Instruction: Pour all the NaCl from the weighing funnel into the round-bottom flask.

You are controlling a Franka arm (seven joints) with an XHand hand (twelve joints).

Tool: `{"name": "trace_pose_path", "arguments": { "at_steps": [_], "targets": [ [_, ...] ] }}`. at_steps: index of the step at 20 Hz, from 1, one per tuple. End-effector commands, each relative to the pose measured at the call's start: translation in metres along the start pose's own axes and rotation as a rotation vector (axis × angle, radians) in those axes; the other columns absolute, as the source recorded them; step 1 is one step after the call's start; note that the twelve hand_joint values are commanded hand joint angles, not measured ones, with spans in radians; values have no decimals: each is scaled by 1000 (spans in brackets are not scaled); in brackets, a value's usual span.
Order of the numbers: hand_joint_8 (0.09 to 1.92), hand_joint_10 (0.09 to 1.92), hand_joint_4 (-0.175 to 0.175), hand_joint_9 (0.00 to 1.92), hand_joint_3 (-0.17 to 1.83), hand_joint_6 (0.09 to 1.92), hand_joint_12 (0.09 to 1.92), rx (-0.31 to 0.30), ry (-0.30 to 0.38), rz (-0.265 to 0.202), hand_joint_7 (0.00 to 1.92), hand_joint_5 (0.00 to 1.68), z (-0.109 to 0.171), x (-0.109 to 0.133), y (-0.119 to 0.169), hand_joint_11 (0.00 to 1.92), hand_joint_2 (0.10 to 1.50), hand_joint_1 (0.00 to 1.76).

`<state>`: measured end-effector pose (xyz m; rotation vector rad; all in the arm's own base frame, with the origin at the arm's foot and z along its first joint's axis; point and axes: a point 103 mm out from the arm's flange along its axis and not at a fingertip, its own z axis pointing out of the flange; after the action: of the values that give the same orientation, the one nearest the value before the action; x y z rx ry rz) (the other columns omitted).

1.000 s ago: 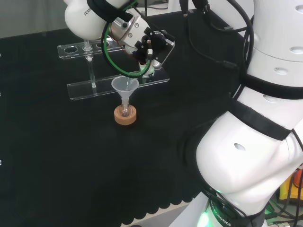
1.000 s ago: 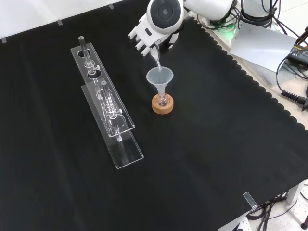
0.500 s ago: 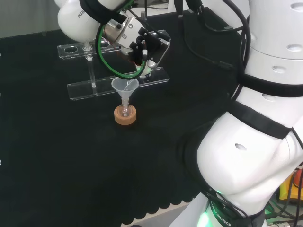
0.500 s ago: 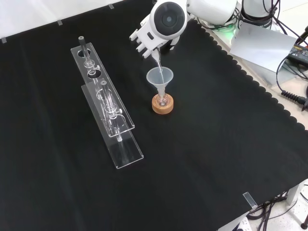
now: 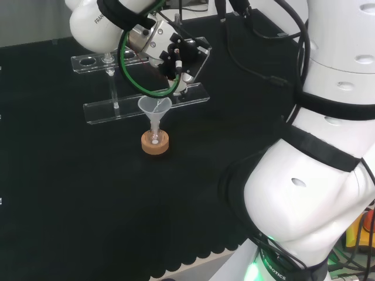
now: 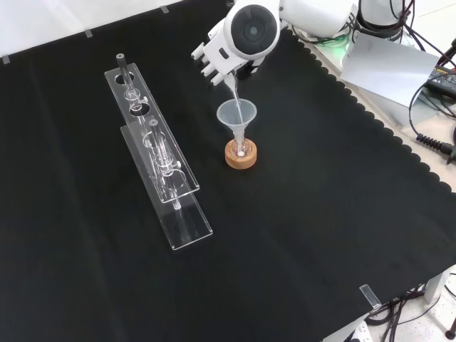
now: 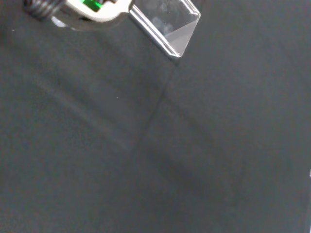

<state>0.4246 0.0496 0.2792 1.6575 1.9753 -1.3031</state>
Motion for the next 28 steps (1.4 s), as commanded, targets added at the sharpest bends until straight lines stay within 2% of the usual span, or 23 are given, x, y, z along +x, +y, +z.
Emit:
{"name": "trace_pose_path", "arguments": {
  "at_steps": [1, 14, 19, 21, 28],
  "targets": [
    [699, 399, 140, 1024, 647, 1095, 1091, 4, -41, 4, 706, 1024, -3, -1, -1, 742, 784, 1054],
    [698, 396, 142, 1024, 647, 1096, 1089, 15, -111, 22, 694, 1023, -15, 2, -3, 742, 784, 1053],
    [699, 396, 143, 1025, 647, 1096, 1089, 15, -126, 27, 693, 1023, -18, 3, -4, 743, 784, 1052],
    [699, 395, 143, 1025, 647, 1096, 1088, -3, -110, 19, 692, 1023, -17, 3, -3, 743, 784, 1052],
    [700, 394, 144, 1025, 647, 1096, 1088, 15, -173, 23, 691, 1023, -23, 4, -3, 744, 784, 1052]
  ]
}}
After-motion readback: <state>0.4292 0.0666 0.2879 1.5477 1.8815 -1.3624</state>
